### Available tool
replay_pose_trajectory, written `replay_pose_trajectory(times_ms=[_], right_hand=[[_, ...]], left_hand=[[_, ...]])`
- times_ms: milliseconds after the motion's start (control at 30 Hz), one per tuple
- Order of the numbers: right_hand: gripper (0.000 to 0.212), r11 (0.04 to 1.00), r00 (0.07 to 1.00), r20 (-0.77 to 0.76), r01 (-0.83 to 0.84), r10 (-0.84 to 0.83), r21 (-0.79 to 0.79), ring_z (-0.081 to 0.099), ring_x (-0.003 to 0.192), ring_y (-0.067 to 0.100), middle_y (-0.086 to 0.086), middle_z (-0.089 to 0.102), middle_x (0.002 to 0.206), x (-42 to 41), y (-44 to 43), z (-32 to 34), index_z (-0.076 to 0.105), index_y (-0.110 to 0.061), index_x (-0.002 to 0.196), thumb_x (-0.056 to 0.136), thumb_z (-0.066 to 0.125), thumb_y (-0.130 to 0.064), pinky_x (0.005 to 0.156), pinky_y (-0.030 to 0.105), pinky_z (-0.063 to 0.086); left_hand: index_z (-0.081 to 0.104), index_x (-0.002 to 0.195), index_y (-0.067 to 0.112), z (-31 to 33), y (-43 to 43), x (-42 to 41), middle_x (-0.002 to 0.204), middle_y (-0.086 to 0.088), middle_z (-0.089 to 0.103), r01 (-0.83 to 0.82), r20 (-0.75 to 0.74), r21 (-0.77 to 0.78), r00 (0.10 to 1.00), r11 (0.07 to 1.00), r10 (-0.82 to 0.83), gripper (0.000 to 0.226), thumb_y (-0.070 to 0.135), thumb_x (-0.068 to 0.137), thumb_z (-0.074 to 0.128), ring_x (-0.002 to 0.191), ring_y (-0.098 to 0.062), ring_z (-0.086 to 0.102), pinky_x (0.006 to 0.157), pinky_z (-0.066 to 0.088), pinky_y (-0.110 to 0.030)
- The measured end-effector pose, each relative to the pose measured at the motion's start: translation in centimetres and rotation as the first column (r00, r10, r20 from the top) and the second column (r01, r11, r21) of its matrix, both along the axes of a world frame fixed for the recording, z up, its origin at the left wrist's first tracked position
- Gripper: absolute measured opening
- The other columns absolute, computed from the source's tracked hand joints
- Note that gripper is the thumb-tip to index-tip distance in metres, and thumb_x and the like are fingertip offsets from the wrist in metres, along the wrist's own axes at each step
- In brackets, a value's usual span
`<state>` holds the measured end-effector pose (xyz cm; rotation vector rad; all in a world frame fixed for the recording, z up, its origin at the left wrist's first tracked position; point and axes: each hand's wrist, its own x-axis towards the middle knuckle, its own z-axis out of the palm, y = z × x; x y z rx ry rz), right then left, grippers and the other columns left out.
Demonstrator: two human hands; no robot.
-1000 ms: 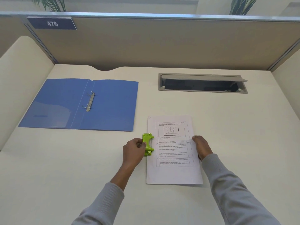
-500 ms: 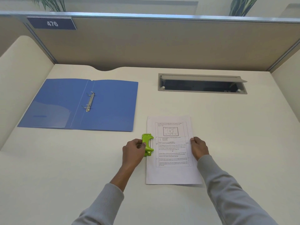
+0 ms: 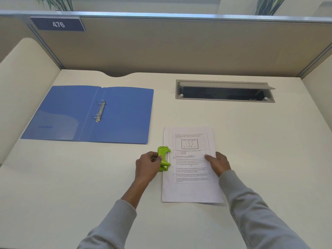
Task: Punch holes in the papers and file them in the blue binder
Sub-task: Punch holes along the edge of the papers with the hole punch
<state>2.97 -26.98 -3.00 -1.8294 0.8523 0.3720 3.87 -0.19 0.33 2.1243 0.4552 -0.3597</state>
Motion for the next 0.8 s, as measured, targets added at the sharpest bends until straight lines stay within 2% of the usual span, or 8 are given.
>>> replay_pose_trajectory(times_ms=[267, 367, 433, 500, 600, 733, 800], right_hand=[[0.033, 0.999, 1.000, 0.017, -0.023, 0.023, -0.023, 0.066, 0.110, 0.031, 0.008, 0.071, 0.120, 0.1, -0.1, -0.2, 0.068, -0.013, 0.118, 0.088, 0.069, -0.029, 0.102, 0.044, 0.051], [0.035, 0.999, 0.999, 0.027, -0.026, 0.027, -0.028, 0.066, 0.110, 0.031, 0.008, 0.071, 0.121, 0.0, -0.2, -0.3, 0.068, -0.013, 0.119, 0.088, 0.069, -0.031, 0.102, 0.044, 0.051], [0.035, 0.999, 0.999, 0.031, -0.025, 0.026, -0.028, 0.066, 0.111, 0.031, 0.008, 0.071, 0.121, 0.0, -0.2, -0.3, 0.068, -0.012, 0.119, 0.089, 0.069, -0.031, 0.102, 0.044, 0.051], [0.035, 0.999, 0.999, 0.031, -0.024, 0.025, -0.022, 0.066, 0.110, 0.031, 0.008, 0.071, 0.121, -0.1, -0.2, -0.3, 0.067, -0.012, 0.119, 0.090, 0.069, -0.030, 0.102, 0.044, 0.050], [0.035, 1.000, 0.999, 0.043, -0.024, 0.025, -0.020, 0.066, 0.111, 0.031, 0.008, 0.071, 0.121, -0.1, -0.2, -0.3, 0.067, -0.012, 0.120, 0.090, 0.069, -0.030, 0.102, 0.045, 0.050], [0.034, 1.000, 0.999, 0.045, -0.024, 0.025, -0.018, 0.066, 0.110, 0.030, 0.007, 0.071, 0.120, -0.2, -0.2, -0.3, 0.067, -0.012, 0.119, 0.090, 0.069, -0.029, 0.102, 0.043, 0.051], [0.035, 0.999, 0.999, 0.045, -0.025, 0.026, -0.021, 0.066, 0.110, 0.031, 0.008, 0.071, 0.121, -0.2, -0.2, -0.4, 0.067, -0.012, 0.119, 0.089, 0.069, -0.030, 0.103, 0.046, 0.050]], left_hand=[[0.069, 0.118, 0.017, -0.2, 0.3, -0.8, 0.114, 0.000, 0.075, 0.014, -0.008, -0.046, 1.000, 0.999, -0.014, 0.035, 0.034, 0.088, 0.074, 0.103, -0.014, 0.071, 0.096, 0.056, -0.038], [0.061, 0.128, 0.018, -0.3, 0.7, -1.6, 0.125, 0.002, 0.069, 0.053, -0.020, -0.033, 0.998, 0.998, -0.054, 0.049, 0.038, 0.086, 0.077, 0.103, -0.014, 0.070, 0.091, 0.055, -0.032], [0.055, 0.134, 0.018, -0.4, 0.9, -2.2, 0.125, 0.003, 0.066, 0.081, -0.025, -0.017, 0.996, 0.997, -0.081, 0.063, 0.042, 0.081, 0.081, 0.101, -0.015, 0.068, 0.084, 0.051, -0.027], [0.051, 0.136, 0.017, -0.3, 1.1, -2.8, 0.121, 0.002, 0.062, 0.127, -0.056, 0.018, 0.990, 0.992, -0.126, 0.077, 0.048, 0.074, 0.085, 0.100, -0.015, 0.064, 0.081, 0.048, -0.024], [0.051, 0.135, 0.016, -0.3, 1.4, -4.4, 0.118, 0.001, 0.057, 0.236, -0.116, 0.128, 0.968, 0.963, -0.221, 0.089, 0.059, 0.065, 0.086, 0.104, -0.017, 0.059, 0.089, 0.050, -0.028], [0.050, 0.139, 0.017, -0.6, 1.0, -7.9, 0.129, 0.001, 0.048, 0.365, -0.124, 0.276, 0.931, 0.889, -0.344, 0.094, 0.064, 0.064, 0.082, 0.121, -0.019, 0.047, 0.101, 0.042, -0.026], [0.048, 0.139, 0.019, -0.8, 0.6, -9.6, 0.132, 0.003, 0.043, 0.422, -0.111, 0.322, 0.906, 0.848, -0.409, 0.089, 0.061, 0.067, 0.080, 0.123, -0.018, 0.038, 0.100, 0.036, -0.020]])
